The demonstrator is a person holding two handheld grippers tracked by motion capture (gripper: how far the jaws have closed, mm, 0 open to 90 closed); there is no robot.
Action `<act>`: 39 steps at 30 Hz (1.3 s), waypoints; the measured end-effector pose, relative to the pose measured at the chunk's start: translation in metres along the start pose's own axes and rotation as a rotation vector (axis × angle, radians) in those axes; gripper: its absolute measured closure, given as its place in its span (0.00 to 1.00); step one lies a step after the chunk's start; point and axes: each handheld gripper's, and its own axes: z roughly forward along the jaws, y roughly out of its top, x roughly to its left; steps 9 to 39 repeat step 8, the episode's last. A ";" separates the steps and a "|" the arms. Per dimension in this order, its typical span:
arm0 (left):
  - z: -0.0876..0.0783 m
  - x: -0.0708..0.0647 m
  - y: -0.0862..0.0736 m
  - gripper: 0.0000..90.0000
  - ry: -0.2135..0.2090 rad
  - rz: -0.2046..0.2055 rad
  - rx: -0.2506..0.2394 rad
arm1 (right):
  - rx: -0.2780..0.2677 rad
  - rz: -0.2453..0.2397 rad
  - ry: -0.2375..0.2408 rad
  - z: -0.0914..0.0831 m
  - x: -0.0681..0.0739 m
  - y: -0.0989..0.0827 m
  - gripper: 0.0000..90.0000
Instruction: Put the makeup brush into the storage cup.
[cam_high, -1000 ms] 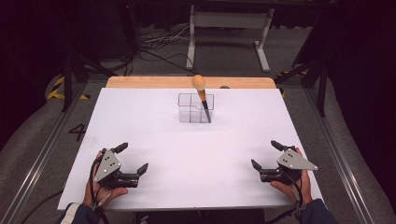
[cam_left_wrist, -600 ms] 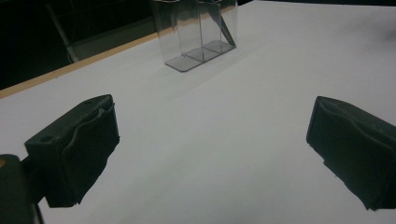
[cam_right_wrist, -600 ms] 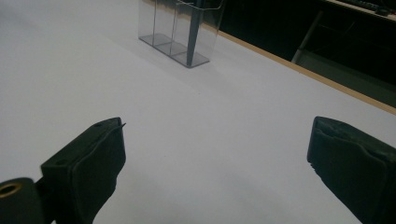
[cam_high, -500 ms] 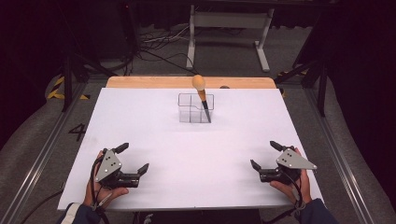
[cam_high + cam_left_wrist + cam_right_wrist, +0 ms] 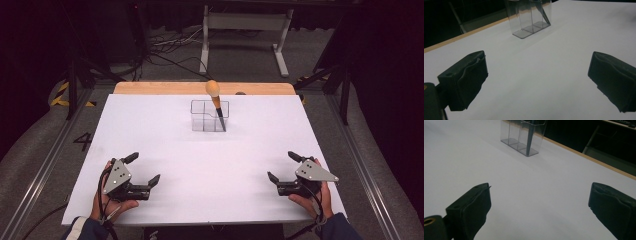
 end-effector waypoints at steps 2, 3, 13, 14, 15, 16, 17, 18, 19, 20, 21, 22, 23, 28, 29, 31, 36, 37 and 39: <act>0.001 0.000 -0.001 0.04 -0.006 -0.005 0.004 | 0.006 -0.005 -0.003 0.001 0.000 0.000 0.06; 0.001 0.000 -0.001 0.04 -0.005 -0.005 0.006 | 0.004 -0.003 -0.003 0.001 0.000 0.000 0.06; 0.000 0.000 0.000 0.04 -0.003 -0.004 0.003 | 0.000 0.008 -0.004 0.000 -0.001 -0.001 0.06; 0.000 0.000 0.000 0.04 -0.003 -0.004 0.003 | 0.000 0.008 -0.004 0.000 -0.001 -0.001 0.06; 0.000 0.000 0.000 0.04 -0.003 -0.004 0.003 | 0.000 0.008 -0.004 0.000 -0.001 -0.001 0.06; 0.000 0.000 0.000 0.04 -0.003 -0.004 0.003 | 0.000 0.008 -0.004 0.000 -0.001 -0.001 0.06; 0.000 0.000 0.000 0.04 -0.003 -0.004 0.003 | 0.000 0.008 -0.004 0.000 -0.001 -0.001 0.06; 0.000 0.000 0.000 0.04 -0.003 -0.004 0.003 | 0.000 0.008 -0.004 0.000 -0.001 -0.001 0.06; 0.000 0.000 0.000 0.04 -0.003 -0.004 0.003 | 0.000 0.008 -0.004 0.000 -0.001 -0.001 0.06; 0.000 0.000 0.000 0.04 -0.003 -0.004 0.003 | 0.000 0.008 -0.004 0.000 -0.001 -0.001 0.06; 0.000 0.000 0.000 0.04 -0.003 -0.004 0.003 | 0.000 0.008 -0.004 0.000 -0.001 -0.001 0.06; 0.000 0.000 0.000 0.04 -0.003 -0.004 0.003 | 0.000 0.008 -0.004 0.000 -0.001 -0.001 0.06; 0.000 0.000 0.000 0.04 -0.003 -0.004 0.003 | 0.000 0.008 -0.004 0.000 -0.001 -0.001 0.06; 0.000 0.000 0.000 0.04 -0.003 -0.004 0.003 | 0.000 0.008 -0.004 0.000 -0.001 -0.001 0.06; 0.000 0.000 0.000 0.04 -0.003 -0.004 0.003 | 0.000 0.008 -0.004 0.000 -0.001 -0.001 0.06; 0.000 0.000 0.000 0.04 -0.003 -0.004 0.003 | 0.000 0.008 -0.004 0.000 -0.001 -0.001 0.06; 0.000 0.000 0.000 0.04 -0.003 -0.004 0.003 | 0.000 0.008 -0.004 0.000 -0.001 -0.001 0.06; 0.000 0.000 0.000 0.04 -0.003 -0.004 0.003 | 0.000 0.008 -0.004 0.000 -0.001 -0.001 0.06; 0.000 0.000 0.000 0.04 -0.003 -0.004 0.003 | 0.000 0.008 -0.004 0.000 -0.001 -0.001 0.06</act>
